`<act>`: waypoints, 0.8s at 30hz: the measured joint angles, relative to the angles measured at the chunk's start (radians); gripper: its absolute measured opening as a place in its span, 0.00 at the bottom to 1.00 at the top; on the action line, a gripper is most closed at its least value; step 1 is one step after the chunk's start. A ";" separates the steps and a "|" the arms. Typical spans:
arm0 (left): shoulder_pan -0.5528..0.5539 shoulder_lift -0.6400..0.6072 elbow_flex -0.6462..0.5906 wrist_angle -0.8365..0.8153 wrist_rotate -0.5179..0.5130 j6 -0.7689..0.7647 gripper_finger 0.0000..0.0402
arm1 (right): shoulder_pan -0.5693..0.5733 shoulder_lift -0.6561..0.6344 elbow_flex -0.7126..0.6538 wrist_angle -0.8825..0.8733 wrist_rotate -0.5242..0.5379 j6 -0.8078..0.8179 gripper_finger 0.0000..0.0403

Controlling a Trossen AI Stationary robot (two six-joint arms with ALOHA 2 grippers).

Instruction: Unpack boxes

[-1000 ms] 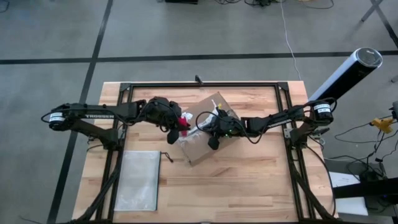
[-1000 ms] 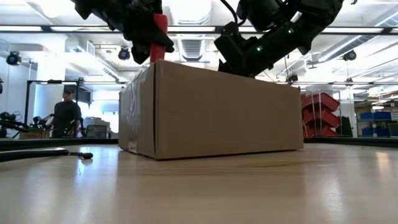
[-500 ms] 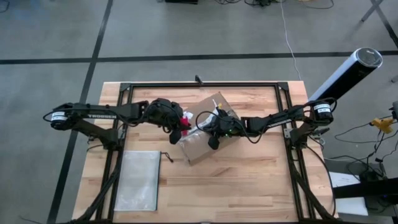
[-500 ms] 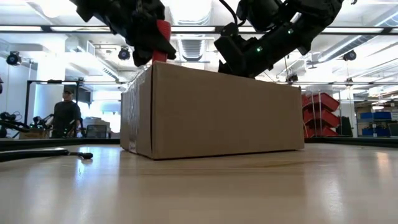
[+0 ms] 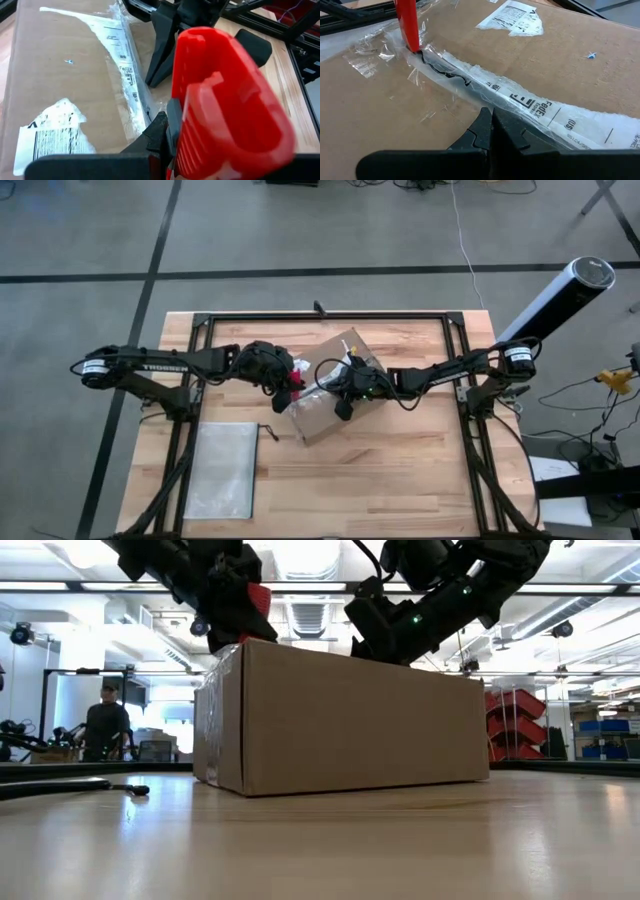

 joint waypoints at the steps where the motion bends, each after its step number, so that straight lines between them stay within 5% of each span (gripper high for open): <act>1: 0.000 -0.001 0.000 0.000 0.000 -0.003 0.08 | 0.000 0.000 0.000 0.000 0.000 0.000 0.00; 24: -0.034 -0.118 0.029 -0.049 -0.019 -0.032 0.08 | 0.000 0.000 0.001 0.000 0.000 0.008 0.00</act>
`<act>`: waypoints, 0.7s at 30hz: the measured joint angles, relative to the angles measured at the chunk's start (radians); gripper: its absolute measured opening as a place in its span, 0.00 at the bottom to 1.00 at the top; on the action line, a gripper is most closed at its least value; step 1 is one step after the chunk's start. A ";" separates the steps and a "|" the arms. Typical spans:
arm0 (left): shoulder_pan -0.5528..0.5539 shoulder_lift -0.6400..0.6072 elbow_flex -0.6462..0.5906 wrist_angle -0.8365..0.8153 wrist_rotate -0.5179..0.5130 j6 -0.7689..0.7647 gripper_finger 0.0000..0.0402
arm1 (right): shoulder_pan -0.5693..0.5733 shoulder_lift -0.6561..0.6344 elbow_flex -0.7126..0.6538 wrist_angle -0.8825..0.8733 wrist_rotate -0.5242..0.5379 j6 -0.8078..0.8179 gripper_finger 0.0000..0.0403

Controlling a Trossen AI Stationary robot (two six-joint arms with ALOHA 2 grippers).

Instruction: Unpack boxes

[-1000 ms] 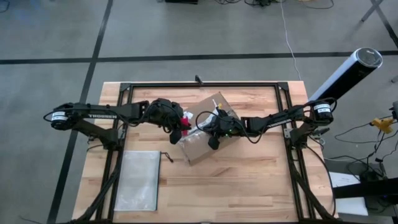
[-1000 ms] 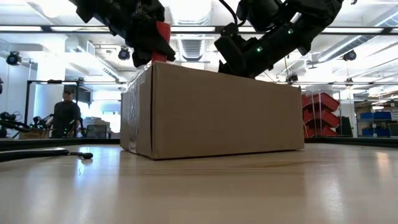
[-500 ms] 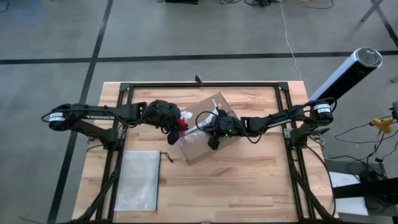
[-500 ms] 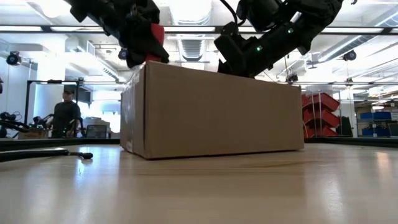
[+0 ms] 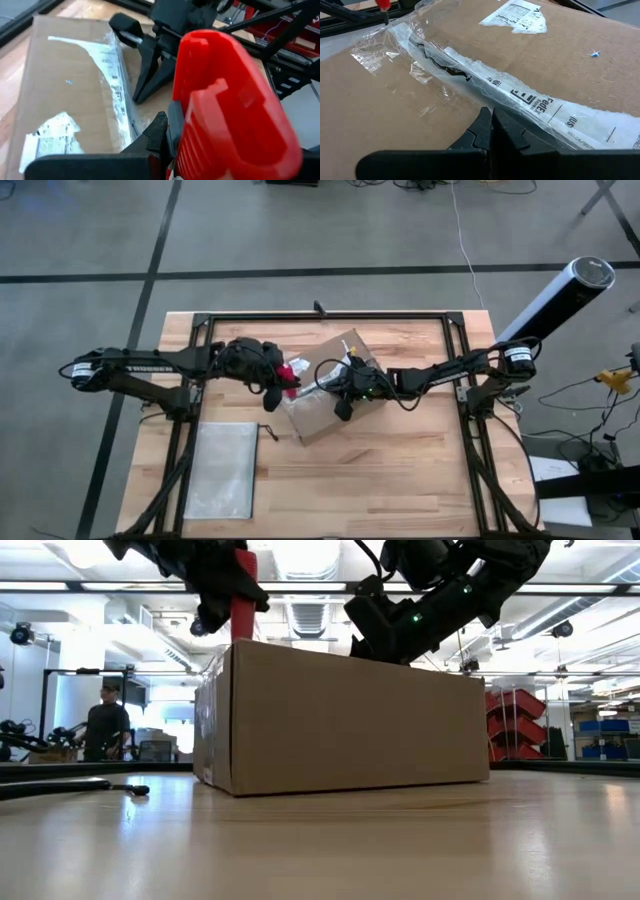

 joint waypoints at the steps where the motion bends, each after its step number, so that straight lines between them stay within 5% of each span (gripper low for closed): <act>1: -0.002 -0.003 0.001 -0.002 -0.001 -0.002 0.08 | 0.000 0.000 0.000 0.000 0.000 0.000 0.00; 21: -0.010 0.025 -0.023 -0.011 -0.063 -0.014 0.08 | 0.000 0.000 0.000 -0.003 -0.001 -0.001 0.00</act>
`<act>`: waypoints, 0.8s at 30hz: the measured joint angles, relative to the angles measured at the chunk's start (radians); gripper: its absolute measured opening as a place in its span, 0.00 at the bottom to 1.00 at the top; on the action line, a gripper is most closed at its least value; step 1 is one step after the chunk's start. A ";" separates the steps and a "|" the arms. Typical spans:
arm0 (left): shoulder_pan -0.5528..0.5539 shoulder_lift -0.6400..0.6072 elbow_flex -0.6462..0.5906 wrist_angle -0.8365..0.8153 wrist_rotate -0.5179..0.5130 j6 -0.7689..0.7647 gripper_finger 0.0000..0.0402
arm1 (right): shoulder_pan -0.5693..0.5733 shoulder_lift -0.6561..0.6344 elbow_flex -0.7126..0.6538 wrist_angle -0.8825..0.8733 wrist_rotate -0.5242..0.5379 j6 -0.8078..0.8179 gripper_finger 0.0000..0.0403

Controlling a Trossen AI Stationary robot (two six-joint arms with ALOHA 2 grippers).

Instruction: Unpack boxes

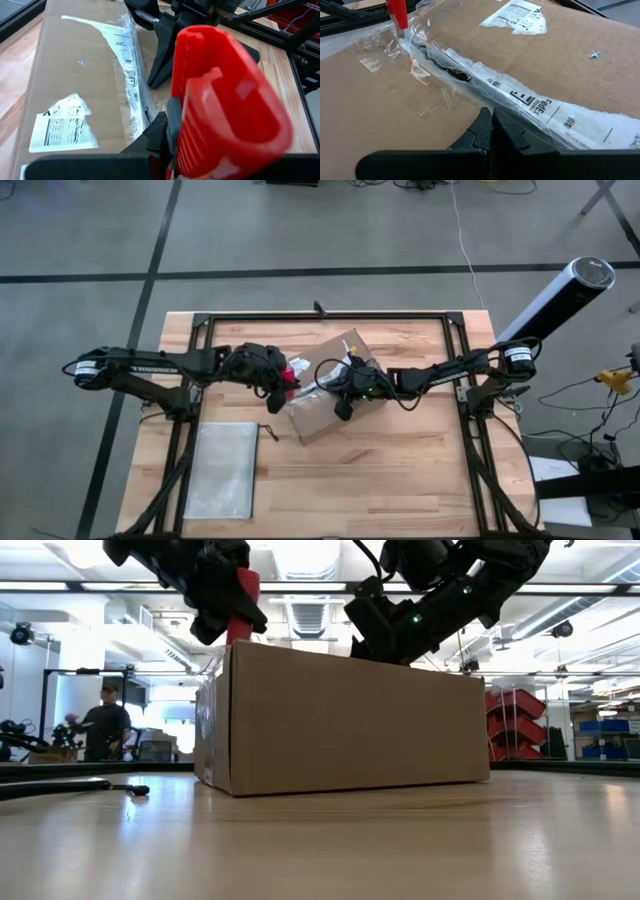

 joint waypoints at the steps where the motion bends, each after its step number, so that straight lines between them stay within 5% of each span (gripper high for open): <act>1: 0.000 0.001 0.000 0.001 0.000 0.000 0.08 | 0.000 0.000 0.000 0.000 0.000 0.000 0.00; 24: -0.003 0.008 -0.034 0.058 -0.002 -0.004 0.08 | 0.000 0.000 -0.001 -0.003 -0.017 0.000 0.00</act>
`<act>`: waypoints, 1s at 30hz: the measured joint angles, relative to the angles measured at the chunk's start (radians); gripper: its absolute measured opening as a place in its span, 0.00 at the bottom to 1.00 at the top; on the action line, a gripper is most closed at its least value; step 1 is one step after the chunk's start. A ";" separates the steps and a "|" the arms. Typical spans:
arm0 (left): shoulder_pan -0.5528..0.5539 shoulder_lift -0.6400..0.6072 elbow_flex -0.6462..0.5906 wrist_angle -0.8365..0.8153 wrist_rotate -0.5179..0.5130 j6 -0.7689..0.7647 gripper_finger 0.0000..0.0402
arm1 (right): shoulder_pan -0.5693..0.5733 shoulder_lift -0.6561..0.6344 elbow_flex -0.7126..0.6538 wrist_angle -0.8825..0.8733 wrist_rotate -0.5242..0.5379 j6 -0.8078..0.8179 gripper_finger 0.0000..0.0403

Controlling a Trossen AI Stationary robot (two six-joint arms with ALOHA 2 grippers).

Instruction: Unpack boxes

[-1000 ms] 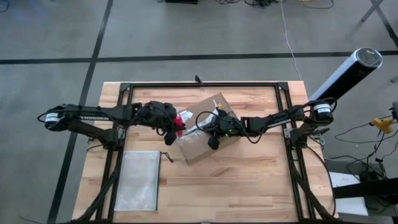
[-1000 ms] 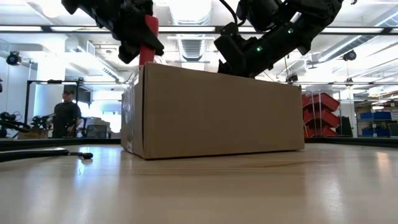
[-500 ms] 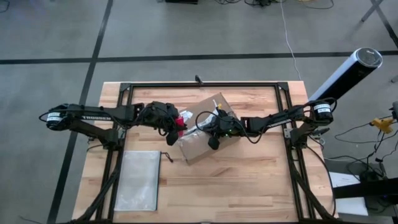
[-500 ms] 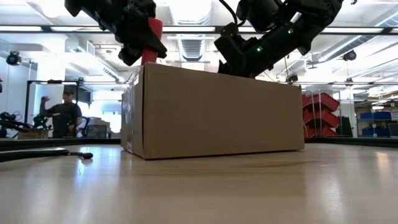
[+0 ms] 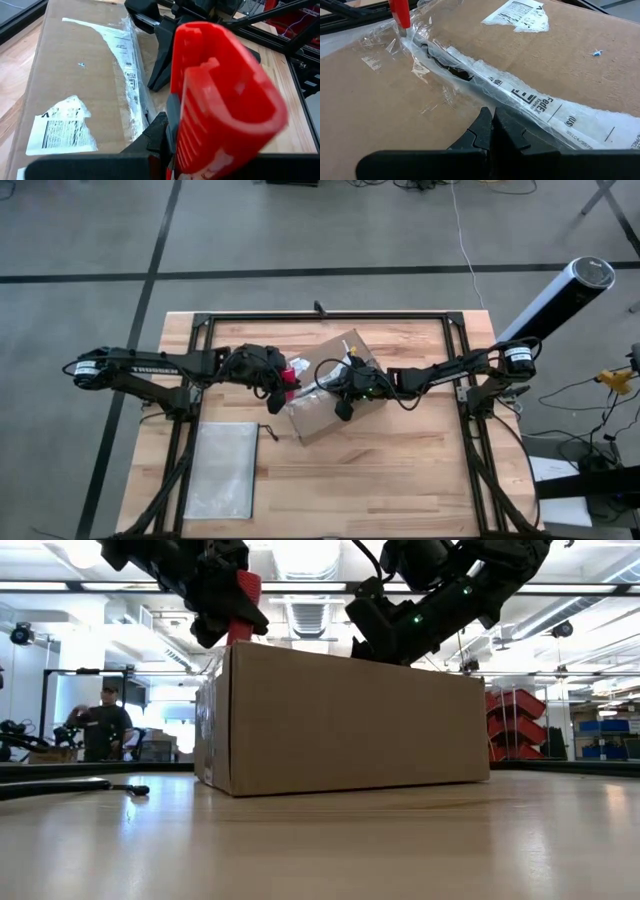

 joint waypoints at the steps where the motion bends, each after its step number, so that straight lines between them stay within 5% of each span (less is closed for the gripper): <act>1: 0.000 -0.003 0.000 0.003 0.001 0.003 0.08 | 0.000 0.000 0.000 0.000 0.000 0.000 0.00; 30: 0.000 -0.023 0.008 0.010 -0.007 0.025 0.08 | 0.000 -0.001 0.000 0.000 -0.002 -0.001 0.00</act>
